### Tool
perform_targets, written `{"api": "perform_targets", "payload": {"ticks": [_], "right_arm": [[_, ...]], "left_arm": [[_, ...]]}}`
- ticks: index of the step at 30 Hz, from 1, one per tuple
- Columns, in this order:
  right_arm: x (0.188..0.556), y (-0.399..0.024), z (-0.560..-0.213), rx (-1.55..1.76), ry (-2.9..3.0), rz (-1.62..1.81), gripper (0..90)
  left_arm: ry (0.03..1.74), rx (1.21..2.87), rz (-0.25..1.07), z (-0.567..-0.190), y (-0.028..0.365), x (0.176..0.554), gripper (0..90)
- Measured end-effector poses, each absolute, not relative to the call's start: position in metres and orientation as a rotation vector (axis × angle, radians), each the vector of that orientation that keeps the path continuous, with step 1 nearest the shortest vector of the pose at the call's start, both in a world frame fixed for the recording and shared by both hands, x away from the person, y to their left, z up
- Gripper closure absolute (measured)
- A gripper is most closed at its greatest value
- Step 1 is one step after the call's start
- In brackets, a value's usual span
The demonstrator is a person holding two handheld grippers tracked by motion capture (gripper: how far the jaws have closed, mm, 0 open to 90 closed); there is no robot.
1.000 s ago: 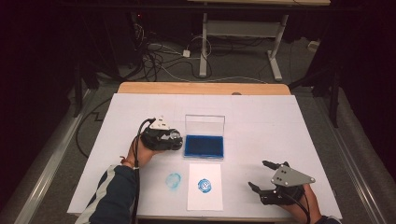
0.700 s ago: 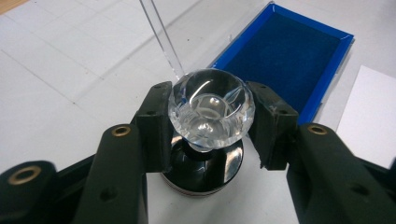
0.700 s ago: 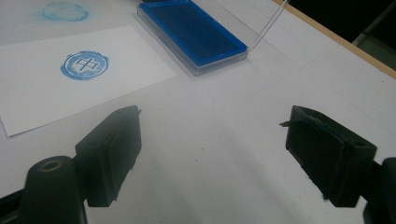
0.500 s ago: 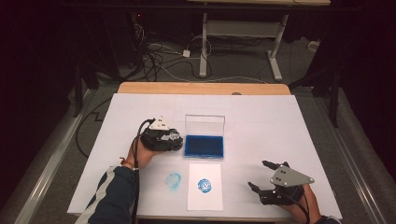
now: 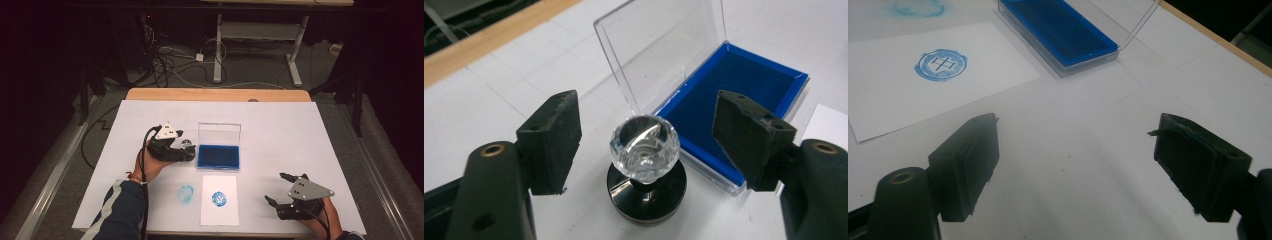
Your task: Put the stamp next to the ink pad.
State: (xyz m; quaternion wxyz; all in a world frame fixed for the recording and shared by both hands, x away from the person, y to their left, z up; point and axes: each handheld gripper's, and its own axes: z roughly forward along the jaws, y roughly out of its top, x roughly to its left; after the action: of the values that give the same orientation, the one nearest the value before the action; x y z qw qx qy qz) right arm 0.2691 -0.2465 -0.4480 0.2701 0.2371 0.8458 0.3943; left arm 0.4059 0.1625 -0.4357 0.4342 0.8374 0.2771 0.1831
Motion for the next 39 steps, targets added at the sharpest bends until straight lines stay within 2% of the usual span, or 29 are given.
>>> {"api": "perform_targets", "payload": {"ticks": [4, 6, 9, 12, 39], "right_arm": [[0.269, -0.246, -0.448, 0.637, 2.283, 1.062, 18.8], [0.269, -0.246, -0.448, 0.633, 2.286, 1.062, 18.8], [0.269, -0.245, -0.449, 0.632, 2.287, 1.062, 19.0], [0.269, -0.246, -0.448, 0.629, 2.284, 1.061, 19.0], [0.269, -0.246, -0.448, 0.636, 2.266, 1.065, 18.5]], "left_arm": [[0.669, 2.074, 0.517, -0.430, 0.160, 0.399, 26.0], [0.670, 2.066, 0.533, -0.429, 0.158, 0.397, 21.2], [0.646, 2.070, 0.546, -0.426, 0.156, 0.394, 21.0], [0.645, 2.064, 0.566, -0.424, 0.155, 0.392, 16.1], [0.540, 2.070, 0.675, -0.408, 0.146, 0.368, 16.0]]}}
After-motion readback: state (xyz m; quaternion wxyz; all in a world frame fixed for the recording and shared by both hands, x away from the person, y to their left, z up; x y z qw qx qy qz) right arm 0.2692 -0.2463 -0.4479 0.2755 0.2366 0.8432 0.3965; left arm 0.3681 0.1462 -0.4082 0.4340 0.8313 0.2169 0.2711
